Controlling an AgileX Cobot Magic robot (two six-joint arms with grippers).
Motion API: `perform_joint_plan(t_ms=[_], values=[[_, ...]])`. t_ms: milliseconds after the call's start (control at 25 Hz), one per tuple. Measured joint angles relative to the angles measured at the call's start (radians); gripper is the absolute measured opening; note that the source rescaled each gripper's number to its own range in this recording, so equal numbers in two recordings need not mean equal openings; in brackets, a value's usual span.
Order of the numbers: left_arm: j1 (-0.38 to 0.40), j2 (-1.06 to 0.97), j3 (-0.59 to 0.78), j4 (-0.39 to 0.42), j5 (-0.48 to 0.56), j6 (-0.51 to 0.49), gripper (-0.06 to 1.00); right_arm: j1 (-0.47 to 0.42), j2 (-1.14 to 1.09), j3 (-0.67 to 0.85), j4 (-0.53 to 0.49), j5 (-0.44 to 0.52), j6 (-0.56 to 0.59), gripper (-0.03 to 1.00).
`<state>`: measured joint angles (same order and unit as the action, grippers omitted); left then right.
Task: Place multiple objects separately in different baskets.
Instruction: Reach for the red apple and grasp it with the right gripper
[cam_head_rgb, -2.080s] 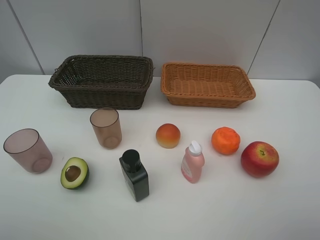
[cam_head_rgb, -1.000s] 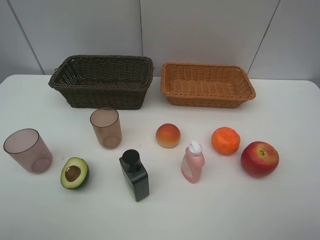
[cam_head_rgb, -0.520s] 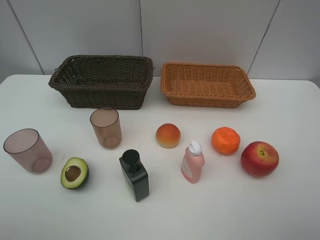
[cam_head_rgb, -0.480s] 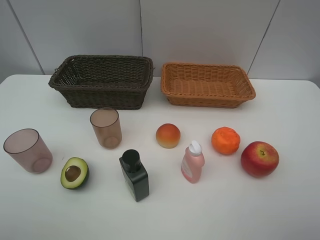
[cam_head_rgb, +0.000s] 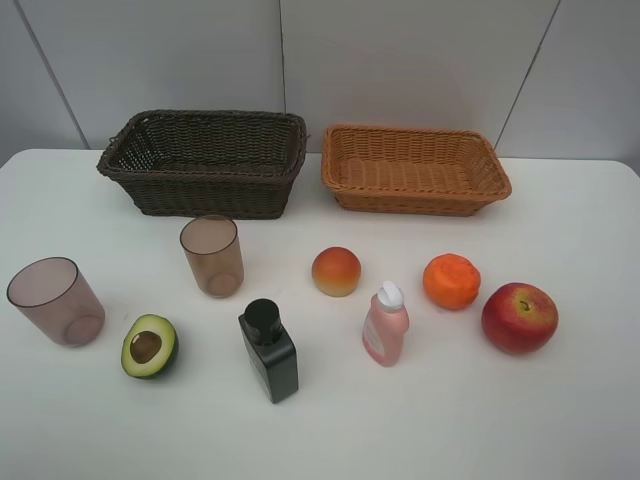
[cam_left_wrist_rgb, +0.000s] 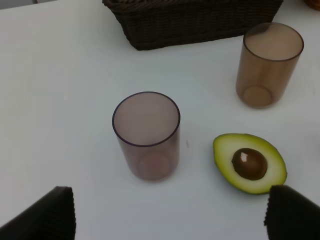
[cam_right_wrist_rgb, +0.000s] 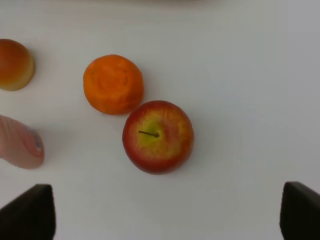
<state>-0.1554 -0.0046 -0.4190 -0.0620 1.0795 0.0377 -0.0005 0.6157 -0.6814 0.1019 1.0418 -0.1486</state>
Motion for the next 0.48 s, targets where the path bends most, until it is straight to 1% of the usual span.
perform_joint_plan(t_ms=[240, 480], values=[[0.0, 0.0, 0.0, 0.0, 0.0, 0.0, 1.0, 0.0, 0.18, -0.002, 0.0, -0.072, -0.001, 0.91], [0.0, 0.0, 0.0, 0.0, 0.0, 0.0, 1.0, 0.0, 0.319, -0.002, 0.027, -0.131, -0.042, 0.91]])
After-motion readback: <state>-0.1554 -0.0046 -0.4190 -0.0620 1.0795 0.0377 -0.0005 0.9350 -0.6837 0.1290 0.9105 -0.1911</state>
